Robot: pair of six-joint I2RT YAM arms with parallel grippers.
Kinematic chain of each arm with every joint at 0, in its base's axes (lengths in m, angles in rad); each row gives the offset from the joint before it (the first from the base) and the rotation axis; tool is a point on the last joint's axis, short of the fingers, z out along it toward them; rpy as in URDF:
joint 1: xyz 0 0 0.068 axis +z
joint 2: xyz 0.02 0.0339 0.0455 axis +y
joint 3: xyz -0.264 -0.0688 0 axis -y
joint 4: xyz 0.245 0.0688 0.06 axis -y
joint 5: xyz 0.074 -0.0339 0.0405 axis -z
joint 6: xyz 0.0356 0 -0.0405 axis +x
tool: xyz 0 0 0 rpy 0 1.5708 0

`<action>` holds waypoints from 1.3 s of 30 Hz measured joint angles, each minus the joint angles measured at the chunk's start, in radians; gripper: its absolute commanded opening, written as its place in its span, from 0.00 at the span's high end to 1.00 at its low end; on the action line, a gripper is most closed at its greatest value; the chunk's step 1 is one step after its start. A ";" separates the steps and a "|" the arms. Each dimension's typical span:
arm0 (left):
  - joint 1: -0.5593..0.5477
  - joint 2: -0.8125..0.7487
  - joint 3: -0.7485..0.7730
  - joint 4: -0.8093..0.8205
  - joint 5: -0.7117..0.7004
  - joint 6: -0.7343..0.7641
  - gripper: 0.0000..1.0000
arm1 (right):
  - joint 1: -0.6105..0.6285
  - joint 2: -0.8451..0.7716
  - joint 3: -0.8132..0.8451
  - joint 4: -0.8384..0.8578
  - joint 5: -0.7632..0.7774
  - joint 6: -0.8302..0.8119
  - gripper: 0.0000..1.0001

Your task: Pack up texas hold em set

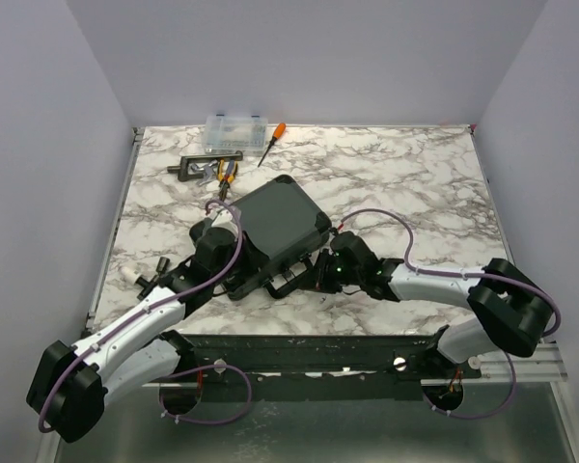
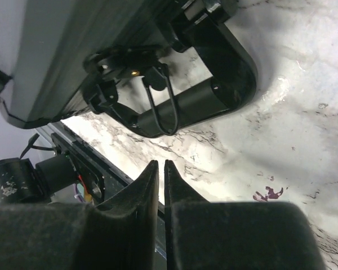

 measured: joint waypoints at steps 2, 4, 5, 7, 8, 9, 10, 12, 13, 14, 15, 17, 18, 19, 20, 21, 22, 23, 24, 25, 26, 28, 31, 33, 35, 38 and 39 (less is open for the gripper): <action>0.000 -0.011 -0.009 0.003 -0.008 -0.005 0.91 | 0.005 0.019 -0.009 0.016 0.003 0.013 0.95; 0.000 -0.024 -0.019 0.006 -0.015 -0.010 0.91 | 0.010 0.039 -0.023 0.036 0.006 0.027 0.98; 0.000 -0.032 -0.026 0.007 -0.018 -0.013 0.91 | 0.011 0.049 -0.032 0.048 0.008 0.037 0.99; 0.000 -0.045 -0.035 0.010 -0.021 -0.016 0.91 | 0.015 0.069 -0.047 0.066 0.009 0.053 1.00; 0.000 -0.048 -0.039 0.012 -0.021 -0.018 0.91 | 0.016 0.080 -0.051 0.073 0.010 0.060 1.00; 0.000 -0.055 -0.044 0.014 -0.021 -0.020 0.91 | 0.017 0.091 -0.054 0.080 0.010 0.068 1.00; 0.000 -0.062 -0.049 0.017 -0.022 -0.024 0.91 | 0.017 0.100 -0.054 0.086 0.011 0.073 0.99; 0.000 -0.071 -0.055 0.018 -0.024 -0.028 0.91 | 0.017 0.113 -0.056 0.103 0.012 0.084 0.99; 0.000 -0.074 -0.057 0.018 -0.025 -0.031 0.91 | 0.017 0.116 -0.056 0.111 0.013 0.090 0.99; 0.000 -0.076 -0.059 0.018 -0.026 -0.032 0.91 | 0.017 0.117 -0.056 0.117 0.014 0.096 0.99; 0.000 -0.077 -0.060 0.018 -0.026 -0.034 0.91 | 0.017 0.120 -0.056 0.127 0.015 0.100 0.99; 0.000 -0.079 -0.061 0.018 -0.028 -0.035 0.91 | 0.017 0.126 -0.056 0.142 0.017 0.107 0.99; 0.000 -0.079 -0.061 0.018 -0.028 -0.035 0.91 | 0.017 0.129 -0.056 0.148 0.019 0.109 0.99; 0.000 -0.080 -0.061 0.018 -0.028 -0.036 0.91 | 0.017 0.133 -0.056 0.152 0.021 0.111 0.99; 0.000 -0.080 -0.061 0.018 -0.028 -0.036 0.91 | 0.017 0.137 -0.056 0.156 0.022 0.113 0.99; 0.000 -0.080 -0.062 0.018 -0.028 -0.037 0.91 | 0.017 0.142 -0.055 0.158 0.024 0.115 0.99; 0.000 -0.081 -0.062 0.018 -0.028 -0.037 0.91 | 0.017 0.146 -0.053 0.158 0.025 0.115 0.99; 0.000 -0.082 -0.063 0.018 -0.028 -0.037 0.91 | 0.017 0.150 -0.050 0.157 0.026 0.115 0.99; 0.000 -0.083 -0.063 0.018 -0.028 -0.038 0.92 | 0.017 0.154 -0.046 0.157 0.028 0.115 0.99; 0.000 -0.084 -0.064 0.018 -0.028 -0.038 0.91 | 0.017 0.158 -0.039 0.156 0.029 0.115 0.99; 0.000 -0.084 -0.064 0.018 -0.028 -0.038 0.92 | 0.017 0.161 -0.032 0.156 0.030 0.115 0.99; 0.000 -0.085 -0.065 0.018 -0.029 -0.038 0.92 | 0.017 0.163 -0.018 0.156 0.033 0.115 1.00; 0.000 -0.085 -0.065 0.018 -0.029 -0.038 0.92 | 0.017 0.163 0.004 0.154 0.038 0.114 0.99; 0.000 -0.086 -0.066 0.018 -0.029 -0.038 0.91 | 0.017 0.164 0.021 0.148 0.045 0.111 0.99; 0.000 -0.088 -0.066 0.018 -0.029 -0.038 0.92 | 0.017 0.168 0.035 0.142 0.051 0.107 0.99; 0.000 -0.088 -0.066 0.018 -0.029 -0.038 0.92 | 0.017 0.176 0.053 0.131 0.057 0.104 1.00; 0.000 -0.088 -0.066 0.018 -0.029 -0.038 0.92 | 0.017 0.178 0.056 0.127 0.058 0.103 0.99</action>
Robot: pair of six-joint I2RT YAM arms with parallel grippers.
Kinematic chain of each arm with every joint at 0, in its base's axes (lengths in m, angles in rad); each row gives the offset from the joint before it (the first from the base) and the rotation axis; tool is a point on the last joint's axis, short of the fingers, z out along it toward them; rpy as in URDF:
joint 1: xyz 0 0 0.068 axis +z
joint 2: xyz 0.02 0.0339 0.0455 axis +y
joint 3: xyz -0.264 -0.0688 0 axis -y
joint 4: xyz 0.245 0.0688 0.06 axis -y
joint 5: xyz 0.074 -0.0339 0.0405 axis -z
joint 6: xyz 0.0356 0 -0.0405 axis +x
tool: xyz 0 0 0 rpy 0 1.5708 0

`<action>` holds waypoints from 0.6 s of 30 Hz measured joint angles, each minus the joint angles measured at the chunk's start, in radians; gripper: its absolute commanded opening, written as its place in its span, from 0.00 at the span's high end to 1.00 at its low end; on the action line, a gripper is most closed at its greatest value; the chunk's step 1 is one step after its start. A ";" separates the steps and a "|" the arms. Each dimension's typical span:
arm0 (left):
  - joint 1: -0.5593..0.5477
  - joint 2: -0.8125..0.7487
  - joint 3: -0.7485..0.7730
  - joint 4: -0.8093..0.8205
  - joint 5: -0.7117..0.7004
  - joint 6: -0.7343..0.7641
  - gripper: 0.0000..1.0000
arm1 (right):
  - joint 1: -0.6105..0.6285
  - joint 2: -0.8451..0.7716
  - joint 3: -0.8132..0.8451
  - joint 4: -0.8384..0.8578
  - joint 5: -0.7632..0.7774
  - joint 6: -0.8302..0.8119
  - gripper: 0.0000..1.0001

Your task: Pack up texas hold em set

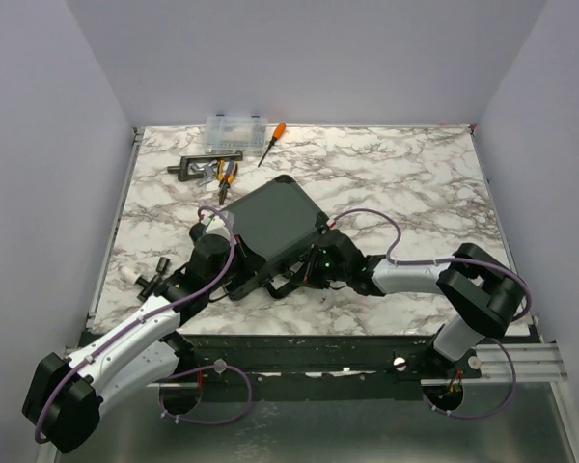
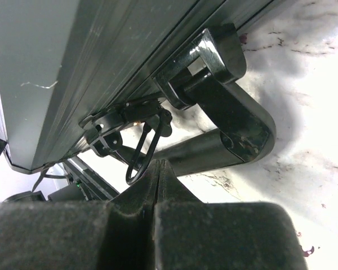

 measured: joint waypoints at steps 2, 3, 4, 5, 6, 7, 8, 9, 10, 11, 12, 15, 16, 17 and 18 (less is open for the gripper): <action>0.000 -0.001 0.000 0.000 0.000 0.000 0.92 | 0.000 0.007 0.006 -0.002 0.001 0.000 0.99; 0.000 -0.002 0.000 -0.001 0.000 0.000 0.92 | 0.000 0.010 0.009 -0.003 0.001 0.000 0.99; 0.000 -0.003 -0.001 -0.001 0.000 0.000 0.92 | 0.000 0.013 0.010 -0.004 0.001 0.000 0.99; 0.000 -0.003 -0.002 -0.001 -0.001 0.000 0.92 | 0.000 0.017 0.013 -0.005 0.002 0.000 0.99; 0.000 -0.004 -0.002 -0.001 -0.001 0.000 0.92 | 0.000 0.021 0.019 -0.008 0.002 0.000 0.99; 0.000 -0.005 -0.002 -0.001 -0.001 0.000 0.92 | 0.000 0.027 0.026 -0.012 0.003 -0.001 0.99; 0.000 -0.005 -0.003 -0.001 -0.002 0.000 0.92 | 0.000 0.032 0.039 -0.019 0.006 -0.003 0.99; 0.000 -0.006 -0.003 -0.001 -0.002 0.000 0.92 | 0.000 0.040 0.053 -0.027 0.010 -0.005 0.99; 0.000 -0.006 -0.004 0.000 -0.002 0.000 0.92 | 0.000 0.049 0.072 -0.034 0.016 -0.006 0.99; 0.000 -0.007 -0.004 0.000 -0.003 0.000 0.92 | 0.000 0.055 0.091 -0.048 0.029 -0.008 0.99; 0.000 -0.008 -0.005 0.000 -0.003 0.000 0.92 | 0.000 0.060 0.111 -0.060 0.039 -0.011 0.99; 0.000 -0.010 -0.006 0.000 -0.003 0.000 0.92 | 0.005 0.070 0.161 -0.120 0.048 -0.037 0.99; 0.000 -0.010 -0.006 0.000 -0.003 0.000 0.92 | 0.007 0.074 0.173 -0.138 0.051 -0.045 0.99; 0.000 -0.010 -0.006 0.000 -0.003 0.000 0.92 | 0.007 0.077 0.184 -0.156 0.052 -0.052 0.99; 0.000 -0.011 -0.006 0.000 -0.003 0.000 0.92 | 0.007 0.080 0.194 -0.171 0.053 -0.060 0.99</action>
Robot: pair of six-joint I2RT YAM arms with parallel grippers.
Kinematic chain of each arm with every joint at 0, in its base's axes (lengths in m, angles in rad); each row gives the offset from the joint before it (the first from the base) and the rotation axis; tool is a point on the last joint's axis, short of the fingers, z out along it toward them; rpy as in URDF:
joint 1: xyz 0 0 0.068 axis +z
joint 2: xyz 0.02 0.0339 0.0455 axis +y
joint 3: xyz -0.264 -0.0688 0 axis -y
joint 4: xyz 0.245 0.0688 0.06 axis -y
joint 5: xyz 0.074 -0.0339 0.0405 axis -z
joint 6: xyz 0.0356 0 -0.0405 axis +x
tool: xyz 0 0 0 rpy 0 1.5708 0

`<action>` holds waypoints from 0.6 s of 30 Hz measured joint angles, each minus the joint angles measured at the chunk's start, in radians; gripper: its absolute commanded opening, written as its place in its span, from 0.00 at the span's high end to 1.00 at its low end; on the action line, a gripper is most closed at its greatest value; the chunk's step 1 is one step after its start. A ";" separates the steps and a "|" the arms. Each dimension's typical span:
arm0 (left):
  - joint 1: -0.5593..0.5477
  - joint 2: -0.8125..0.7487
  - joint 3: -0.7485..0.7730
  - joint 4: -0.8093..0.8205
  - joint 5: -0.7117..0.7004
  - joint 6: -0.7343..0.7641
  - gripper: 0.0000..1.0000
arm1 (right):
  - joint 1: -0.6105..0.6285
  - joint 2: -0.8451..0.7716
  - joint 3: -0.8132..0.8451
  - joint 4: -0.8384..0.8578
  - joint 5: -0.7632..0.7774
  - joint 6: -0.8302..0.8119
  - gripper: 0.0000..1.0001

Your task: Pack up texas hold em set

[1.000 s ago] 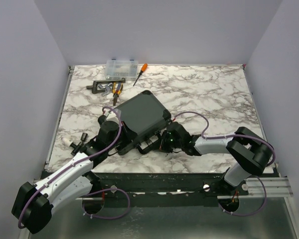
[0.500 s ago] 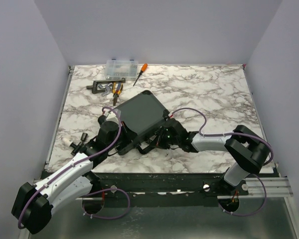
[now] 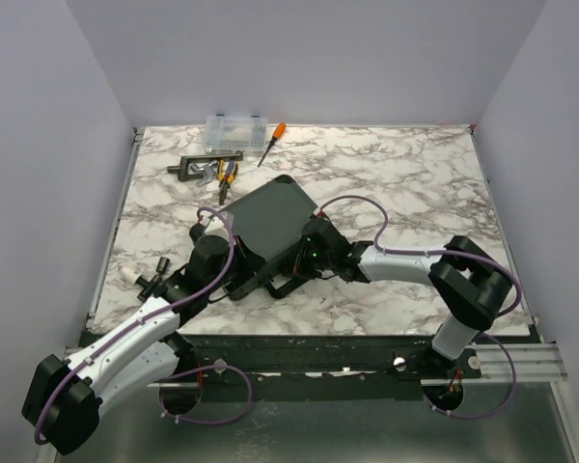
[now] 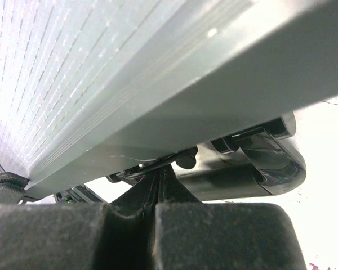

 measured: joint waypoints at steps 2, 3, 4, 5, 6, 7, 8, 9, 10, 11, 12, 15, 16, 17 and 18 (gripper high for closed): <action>0.000 0.000 -0.001 0.000 0.000 0.000 0.92 | 0.000 0.006 0.013 -0.019 0.000 -0.011 0.99; 0.000 -0.001 -0.001 0.000 0.000 0.000 0.92 | 0.000 0.006 0.015 -0.021 0.000 -0.015 0.99; 0.000 -0.001 -0.001 0.000 0.000 0.000 0.92 | 0.000 0.008 0.016 -0.023 0.000 -0.018 0.99; 0.000 -0.001 -0.001 0.000 0.000 0.000 0.92 | 0.000 0.008 0.018 -0.026 0.001 -0.020 0.99; 0.000 -0.001 -0.001 0.000 0.000 0.000 0.92 | 0.000 0.009 0.020 -0.029 0.001 -0.020 0.99; 0.000 -0.001 -0.001 0.000 0.000 0.000 0.92 | 0.000 0.010 0.021 -0.032 0.002 -0.021 0.99; 0.000 -0.001 -0.001 0.000 0.000 0.000 0.92 | 0.000 0.010 0.022 -0.034 0.002 -0.021 0.99; 0.000 -0.001 -0.001 0.000 0.000 0.000 0.92 | 0.000 0.010 0.023 -0.034 0.002 -0.021 0.99; 0.000 -0.001 -0.001 0.000 0.000 0.000 0.92 | 0.000 0.010 0.023 -0.035 0.002 -0.021 0.99; 0.000 -0.001 -0.001 0.000 0.000 0.000 0.92 | 0.000 0.010 0.024 -0.036 0.002 -0.021 0.99; 0.000 -0.002 -0.001 0.000 0.000 0.000 0.92 | 0.000 0.011 0.026 -0.040 0.003 -0.021 0.99; 0.000 -0.007 -0.005 0.000 -0.001 0.000 0.92 | 0.000 0.016 0.040 -0.060 0.003 -0.023 0.99; 0.000 -0.009 -0.006 0.000 -0.001 0.000 0.92 | 0.000 0.018 0.047 -0.069 0.003 -0.023 0.99; 0.000 -0.011 -0.007 0.000 -0.002 0.001 0.92 | 0.000 0.019 0.054 -0.080 0.003 -0.023 0.98; 0.000 -0.013 -0.008 0.000 -0.002 0.001 0.92 | 0.000 0.021 0.061 -0.093 0.003 -0.023 0.97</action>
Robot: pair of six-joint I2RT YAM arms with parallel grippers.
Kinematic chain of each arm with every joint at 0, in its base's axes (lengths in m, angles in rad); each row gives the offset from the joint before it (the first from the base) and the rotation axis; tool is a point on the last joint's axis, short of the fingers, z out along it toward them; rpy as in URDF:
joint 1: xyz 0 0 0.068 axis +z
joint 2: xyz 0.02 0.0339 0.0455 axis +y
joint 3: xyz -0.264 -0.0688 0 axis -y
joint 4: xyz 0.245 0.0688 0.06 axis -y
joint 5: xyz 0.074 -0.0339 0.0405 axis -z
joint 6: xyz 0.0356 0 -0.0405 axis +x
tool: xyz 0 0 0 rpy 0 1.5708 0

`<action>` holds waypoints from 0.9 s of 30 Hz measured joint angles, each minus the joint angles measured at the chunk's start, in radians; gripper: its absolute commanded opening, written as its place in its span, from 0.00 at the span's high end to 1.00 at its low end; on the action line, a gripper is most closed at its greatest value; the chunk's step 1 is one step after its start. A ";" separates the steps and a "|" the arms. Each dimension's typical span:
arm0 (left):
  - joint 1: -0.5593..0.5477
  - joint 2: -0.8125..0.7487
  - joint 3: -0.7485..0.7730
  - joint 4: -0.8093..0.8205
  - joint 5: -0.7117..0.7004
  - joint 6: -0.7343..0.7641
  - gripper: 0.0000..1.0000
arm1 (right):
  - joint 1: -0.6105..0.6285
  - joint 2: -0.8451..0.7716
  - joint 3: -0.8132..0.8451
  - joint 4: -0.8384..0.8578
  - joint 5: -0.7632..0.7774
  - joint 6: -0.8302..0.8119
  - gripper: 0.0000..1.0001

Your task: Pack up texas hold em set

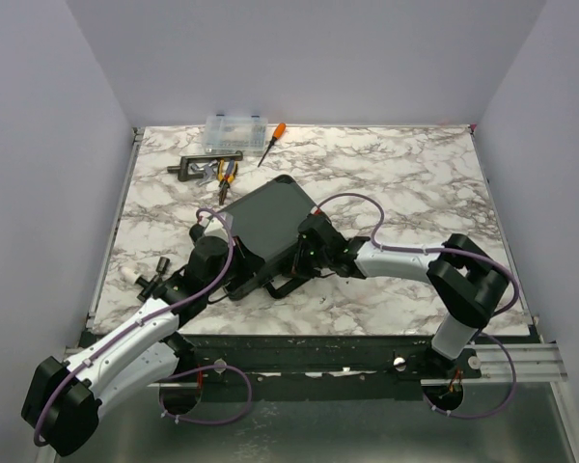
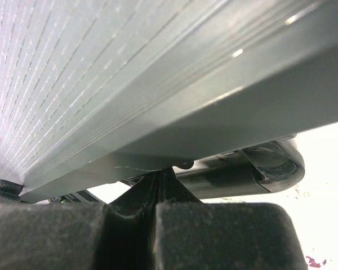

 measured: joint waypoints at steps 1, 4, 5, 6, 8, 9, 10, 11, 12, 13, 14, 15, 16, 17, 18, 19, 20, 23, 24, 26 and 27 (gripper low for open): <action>0.000 0.000 0.000 0.000 0.000 0.000 0.92 | 0.000 0.002 0.006 -0.010 0.000 0.001 0.95; 0.000 -0.001 -0.001 0.001 0.000 0.001 0.92 | 0.000 0.004 0.020 -0.032 0.001 0.008 0.86; 0.000 -0.001 -0.001 0.001 0.000 0.001 0.92 | 0.000 0.004 0.023 -0.038 0.002 0.010 0.85; 0.000 -0.001 -0.001 0.001 0.000 0.002 0.92 | 0.000 0.004 0.026 -0.047 0.005 0.012 0.84; 0.000 -0.001 -0.001 0.001 0.000 0.003 0.92 | 0.002 0.004 0.034 -0.063 0.012 0.013 0.84; 0.000 -0.001 -0.001 0.001 0.000 0.003 0.92 | 0.004 0.004 0.042 -0.076 0.018 0.013 0.84; 0.000 -0.001 -0.001 0.001 0.000 0.003 0.92 | 0.005 0.004 0.050 -0.087 0.019 0.012 0.84; 0.000 -0.001 -0.001 0.001 0.000 0.003 0.92 | 0.007 0.004 0.058 -0.097 0.020 0.011 0.83; 0.000 -0.001 -0.001 0.001 0.000 0.003 0.92 | 0.009 0.004 0.067 -0.106 0.019 0.011 0.82; 0.000 -0.001 -0.001 0.001 0.000 0.003 0.92 | 0.013 0.004 0.077 -0.105 0.019 0.011 0.78; 0.000 -0.001 -0.001 0.001 0.000 0.004 0.92 | 0.016 0.004 0.092 -0.111 0.019 0.007 0.75; 0.000 -0.001 -0.001 0.002 0.000 0.004 0.92 | 0.018 0.004 0.103 -0.124 0.020 0.005 0.73; 0.000 -0.002 -0.001 0.002 0.000 0.004 0.92 | 0.018 0.004 0.110 -0.134 0.019 0.003 0.71; 0.000 -0.001 -0.001 0.002 0.000 0.005 0.92 | 0.018 0.004 0.114 -0.138 0.019 0.001 0.70; 0.000 -0.001 -0.001 0.002 -0.001 0.005 0.92 | 0.018 0.004 0.116 -0.144 0.021 -0.005 0.69; 0.000 -0.002 -0.001 0.002 -0.001 0.006 0.92 | 0.018 0.003 0.119 -0.150 0.022 -0.010 0.69; 0.000 -0.001 -0.001 0.002 -0.001 0.006 0.92 | 0.018 0.003 0.120 -0.153 0.023 -0.013 0.69; 0.000 -0.002 -0.001 0.002 -0.001 0.006 0.92 | 0.018 0.003 0.122 -0.159 0.027 -0.019 0.69; 0.000 -0.002 -0.001 0.002 -0.001 0.006 0.92 | 0.018 0.003 0.122 -0.160 0.027 -0.021 0.69; 0.000 -0.002 -0.001 0.002 -0.001 0.006 0.92 | 0.018 0.003 0.122 -0.160 0.027 -0.023 0.68; 0.000 -0.002 -0.001 0.002 -0.001 0.006 0.92 | 0.018 0.003 0.122 -0.160 0.027 -0.024 0.68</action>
